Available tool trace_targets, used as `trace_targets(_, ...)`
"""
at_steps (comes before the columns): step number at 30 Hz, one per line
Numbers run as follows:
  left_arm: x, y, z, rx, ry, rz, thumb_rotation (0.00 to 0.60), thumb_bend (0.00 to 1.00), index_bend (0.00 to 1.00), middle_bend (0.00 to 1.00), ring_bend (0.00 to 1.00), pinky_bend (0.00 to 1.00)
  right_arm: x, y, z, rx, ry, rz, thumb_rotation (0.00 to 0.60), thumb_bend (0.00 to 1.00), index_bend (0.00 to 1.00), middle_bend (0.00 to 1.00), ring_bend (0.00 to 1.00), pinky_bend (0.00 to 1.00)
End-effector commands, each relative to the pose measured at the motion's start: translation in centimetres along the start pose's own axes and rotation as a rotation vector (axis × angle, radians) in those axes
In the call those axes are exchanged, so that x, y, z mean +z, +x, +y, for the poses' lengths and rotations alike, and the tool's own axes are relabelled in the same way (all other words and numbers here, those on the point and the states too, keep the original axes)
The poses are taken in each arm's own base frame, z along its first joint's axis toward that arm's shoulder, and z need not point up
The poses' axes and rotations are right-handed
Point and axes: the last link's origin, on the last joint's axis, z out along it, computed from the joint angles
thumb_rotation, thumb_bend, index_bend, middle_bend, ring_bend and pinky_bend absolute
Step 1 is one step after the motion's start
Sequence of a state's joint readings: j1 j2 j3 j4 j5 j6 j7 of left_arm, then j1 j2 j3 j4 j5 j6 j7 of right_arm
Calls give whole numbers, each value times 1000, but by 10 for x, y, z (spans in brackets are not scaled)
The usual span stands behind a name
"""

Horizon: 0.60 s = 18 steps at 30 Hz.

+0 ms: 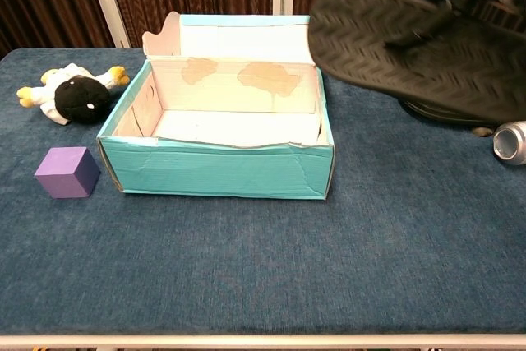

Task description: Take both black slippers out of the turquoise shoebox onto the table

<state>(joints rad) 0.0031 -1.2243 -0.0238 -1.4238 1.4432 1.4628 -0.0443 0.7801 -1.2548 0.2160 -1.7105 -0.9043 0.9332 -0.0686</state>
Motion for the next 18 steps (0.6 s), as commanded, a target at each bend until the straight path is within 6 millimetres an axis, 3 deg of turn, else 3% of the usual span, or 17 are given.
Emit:
trace_targets(1,2,2,4,2,-11,3,600,0,206,167,52,47,-9,-16,37,32,-66,-64,600,602,496,395,401,414)
trace_targets(4,2,4,7,4,-20,7,600,0,206,167,52,47,-9,-30,44,50,-66,-118,600,538,323,276,268,304)
trace_targets(8,1,5,5,9,-12,6,600,0,206,167,52,47,-9,-36,52,39,-62,-149,600,419,16,32,12,56)
trace_targets(10,0,5,5,8,-7,5,600,0,206,167,52,47,-10,-36,55,22,-65,-159,600,387,0,0,0,2)
trace_targets(18,2,3,5,5,-9,6,600,0,206,166,52,47,-31,-9,65,-39,-61,-53,600,355,0,0,0,0)
